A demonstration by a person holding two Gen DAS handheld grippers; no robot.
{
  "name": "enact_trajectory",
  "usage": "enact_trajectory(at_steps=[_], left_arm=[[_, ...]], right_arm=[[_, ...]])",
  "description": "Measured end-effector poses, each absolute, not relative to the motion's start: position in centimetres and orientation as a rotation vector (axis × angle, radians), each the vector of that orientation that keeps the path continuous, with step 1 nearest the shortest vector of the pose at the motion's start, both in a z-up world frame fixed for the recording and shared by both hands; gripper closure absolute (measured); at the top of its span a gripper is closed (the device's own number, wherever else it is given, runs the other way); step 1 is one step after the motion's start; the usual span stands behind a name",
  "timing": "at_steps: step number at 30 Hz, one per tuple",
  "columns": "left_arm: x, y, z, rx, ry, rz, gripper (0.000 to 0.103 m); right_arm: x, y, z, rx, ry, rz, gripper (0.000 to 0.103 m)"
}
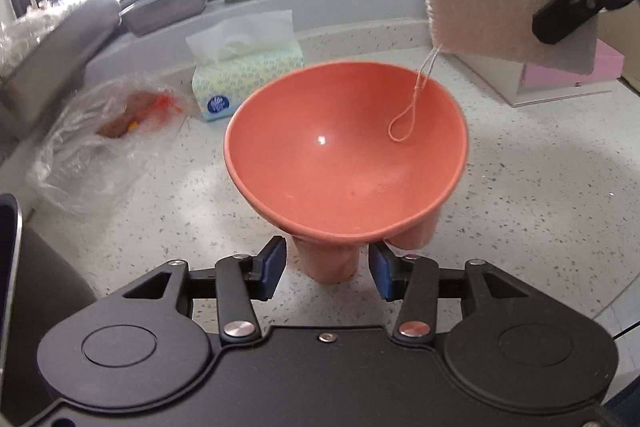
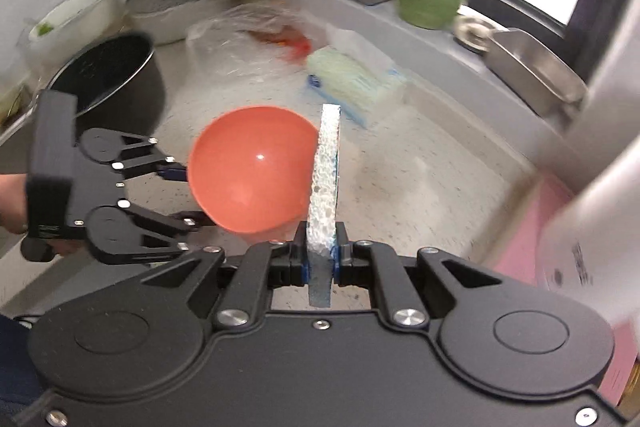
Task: Clean bowl
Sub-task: 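Lift and tilt the orange bowl with the left gripper while the right gripper withdraws the sponge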
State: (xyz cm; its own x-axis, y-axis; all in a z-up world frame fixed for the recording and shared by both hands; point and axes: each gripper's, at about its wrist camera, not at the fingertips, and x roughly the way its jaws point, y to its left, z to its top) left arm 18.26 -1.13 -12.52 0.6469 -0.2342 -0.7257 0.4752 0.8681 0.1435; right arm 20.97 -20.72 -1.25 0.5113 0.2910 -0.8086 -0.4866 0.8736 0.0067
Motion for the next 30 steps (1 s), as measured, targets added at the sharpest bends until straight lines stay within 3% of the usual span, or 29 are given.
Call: enact_trajectory(at_steps=[12,18,30], left_arm=[[15.7,-1.4,-9.4,0.231,0.8,-0.344,0.056],[14.6,-4.9,-11.7,0.201,0.832,-0.319,0.056],[16.6,-11.4,-14.9,-0.02,0.732,0.04,0.031]], right_arm=[[18.2,-25.3,-9.4,-0.03,0.943,0.3,0.091],[18.6,-25.0,-11.0,0.012,0.951,0.326,0.091],[18.5,-26.7,-10.4,-0.006,0.971,0.35,0.091]])
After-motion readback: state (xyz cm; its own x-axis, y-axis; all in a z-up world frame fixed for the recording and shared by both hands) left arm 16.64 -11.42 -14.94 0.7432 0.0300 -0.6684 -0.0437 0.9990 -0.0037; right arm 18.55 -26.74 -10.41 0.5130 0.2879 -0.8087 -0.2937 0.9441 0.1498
